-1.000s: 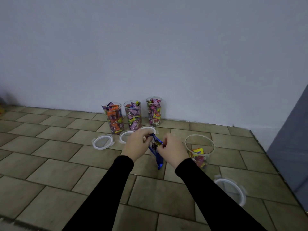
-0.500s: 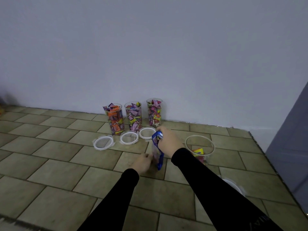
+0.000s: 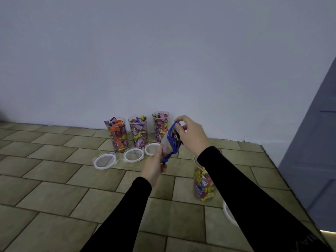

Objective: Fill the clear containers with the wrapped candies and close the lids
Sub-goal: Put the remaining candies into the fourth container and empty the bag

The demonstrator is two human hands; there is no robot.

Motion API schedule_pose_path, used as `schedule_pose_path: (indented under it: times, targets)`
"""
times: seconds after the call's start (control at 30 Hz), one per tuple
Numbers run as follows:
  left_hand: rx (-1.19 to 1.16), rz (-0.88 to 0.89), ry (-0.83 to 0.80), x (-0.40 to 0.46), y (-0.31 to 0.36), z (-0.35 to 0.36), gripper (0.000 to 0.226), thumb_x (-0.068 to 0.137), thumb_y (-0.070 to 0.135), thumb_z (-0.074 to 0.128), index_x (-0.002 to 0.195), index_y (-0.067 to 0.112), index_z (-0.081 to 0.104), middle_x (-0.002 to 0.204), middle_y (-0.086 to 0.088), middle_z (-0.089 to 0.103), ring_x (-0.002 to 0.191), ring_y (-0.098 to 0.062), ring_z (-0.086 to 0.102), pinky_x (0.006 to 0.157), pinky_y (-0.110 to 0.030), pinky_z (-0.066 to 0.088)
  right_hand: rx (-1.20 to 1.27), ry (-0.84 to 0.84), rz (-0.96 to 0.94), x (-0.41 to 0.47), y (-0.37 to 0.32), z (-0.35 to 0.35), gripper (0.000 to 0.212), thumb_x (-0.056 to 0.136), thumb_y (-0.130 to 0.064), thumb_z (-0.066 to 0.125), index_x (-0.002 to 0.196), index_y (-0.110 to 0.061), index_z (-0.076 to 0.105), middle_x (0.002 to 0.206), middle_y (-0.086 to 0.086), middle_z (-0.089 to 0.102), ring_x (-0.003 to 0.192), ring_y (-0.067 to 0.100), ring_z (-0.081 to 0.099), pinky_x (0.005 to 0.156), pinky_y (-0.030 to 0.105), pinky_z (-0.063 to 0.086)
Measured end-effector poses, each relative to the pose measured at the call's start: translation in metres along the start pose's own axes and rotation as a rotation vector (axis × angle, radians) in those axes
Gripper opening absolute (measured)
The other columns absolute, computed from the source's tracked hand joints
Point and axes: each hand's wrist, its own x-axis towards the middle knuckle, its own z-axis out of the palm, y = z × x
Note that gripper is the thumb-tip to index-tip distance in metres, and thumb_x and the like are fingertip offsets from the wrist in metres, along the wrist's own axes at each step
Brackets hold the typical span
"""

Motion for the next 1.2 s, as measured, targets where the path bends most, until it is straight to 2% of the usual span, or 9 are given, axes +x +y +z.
schedule_pose_path:
  times: [0.13, 0.23, 0.33, 0.47, 0.63, 0.73, 0.9, 1.03, 1.2]
  targets:
    - [-0.093, 0.045, -0.029, 0.003, 0.018, 0.013, 0.035, 0.096, 0.044, 0.054, 0.098, 0.012, 0.067, 0.076, 0.0, 0.056, 0.052, -0.009, 0.04, 0.052, -0.024, 0.033, 0.102, 0.085, 0.015, 0.001, 0.006, -0.024, 0.017, 0.1, -0.024, 0.044, 0.107, -0.022, 0.059, 0.08, 0.002, 0.061, 0.066, 0.007, 0.057, 0.049, 0.01, 0.043]
    - [-0.21, 0.083, 0.007, 0.001, 0.031, 0.026, 0.024, 0.093, 0.028, 0.063, 0.094, 0.004, 0.069, 0.076, 0.0, 0.065, 0.054, -0.007, 0.045, 0.048, -0.018, 0.034, 0.232, 0.178, 0.038, -0.007, 0.023, -0.035, 0.017, 0.099, -0.025, 0.043, 0.097, -0.026, 0.06, 0.081, 0.004, 0.065, 0.072, 0.021, 0.06, 0.063, 0.027, 0.049]
    - [-0.256, 0.142, 0.039, 0.001, 0.034, 0.035, 0.031, 0.089, 0.022, 0.068, 0.105, -0.005, 0.068, 0.085, -0.008, 0.063, 0.062, -0.012, 0.046, 0.05, -0.02, 0.036, 0.369, 0.217, 0.092, -0.019, 0.039, -0.043, 0.018, 0.098, -0.035, 0.044, 0.087, -0.034, 0.059, 0.084, -0.002, 0.066, 0.08, 0.024, 0.063, 0.074, 0.039, 0.052]
    - [-0.224, 0.153, 0.0, -0.003, 0.03, 0.047, 0.025, 0.089, 0.02, 0.068, 0.107, 0.002, 0.068, 0.087, -0.004, 0.068, 0.07, -0.01, 0.055, 0.058, -0.02, 0.045, 0.369, 0.194, 0.082, -0.037, 0.064, -0.049, 0.01, 0.099, -0.029, 0.048, 0.096, -0.035, 0.055, 0.081, -0.003, 0.06, 0.07, 0.015, 0.057, 0.063, 0.031, 0.045]
    - [-0.199, 0.164, -0.012, 0.0, 0.023, 0.052, 0.038, 0.088, 0.021, 0.07, 0.119, 0.001, 0.063, 0.106, -0.012, 0.071, 0.085, -0.016, 0.061, 0.072, -0.026, 0.049, 0.426, 0.221, 0.094, -0.049, 0.083, -0.043, 0.01, 0.1, -0.021, 0.047, 0.106, -0.024, 0.054, 0.076, -0.004, 0.053, 0.055, -0.002, 0.048, 0.055, 0.015, 0.04]
    - [-0.135, 0.188, -0.018, -0.002, 0.025, 0.051, 0.035, 0.089, 0.021, 0.069, 0.117, 0.002, 0.064, 0.102, -0.01, 0.07, 0.083, -0.016, 0.06, 0.072, -0.027, 0.048, 0.413, 0.246, 0.084, -0.056, 0.089, -0.038, 0.011, 0.1, -0.023, 0.047, 0.11, -0.021, 0.051, 0.084, -0.002, 0.058, 0.06, -0.003, 0.053, 0.054, 0.013, 0.041]
    - [0.041, 0.284, -0.031, 0.0, 0.04, 0.051, 0.035, 0.09, 0.023, 0.068, 0.119, 0.004, 0.063, 0.103, -0.009, 0.07, 0.075, -0.009, 0.061, 0.062, -0.019, 0.051, 0.33, 0.293, 0.068, -0.058, 0.097, -0.036, 0.01, 0.098, -0.027, 0.05, 0.107, -0.023, 0.049, 0.092, 0.005, 0.062, 0.075, 0.019, 0.059, 0.062, 0.025, 0.046]
    - [0.113, 0.346, -0.036, -0.001, 0.047, 0.051, 0.031, 0.089, 0.022, 0.069, 0.115, 0.006, 0.065, 0.107, -0.011, 0.072, 0.085, -0.015, 0.066, 0.072, -0.026, 0.055, 0.331, 0.285, 0.093, -0.056, 0.101, -0.034, 0.012, 0.097, -0.028, 0.052, 0.106, -0.021, 0.049, 0.094, 0.003, 0.063, 0.083, 0.02, 0.062, 0.071, 0.034, 0.051]
    - [0.151, 0.389, -0.022, -0.003, 0.053, 0.05, 0.032, 0.088, 0.02, 0.069, 0.116, 0.004, 0.064, 0.105, -0.011, 0.071, 0.082, -0.013, 0.066, 0.064, -0.018, 0.053, 0.328, 0.258, 0.086, -0.053, 0.105, -0.033, 0.009, 0.096, -0.026, 0.054, 0.102, -0.019, 0.051, 0.097, 0.003, 0.064, 0.089, 0.018, 0.063, 0.074, 0.028, 0.051]
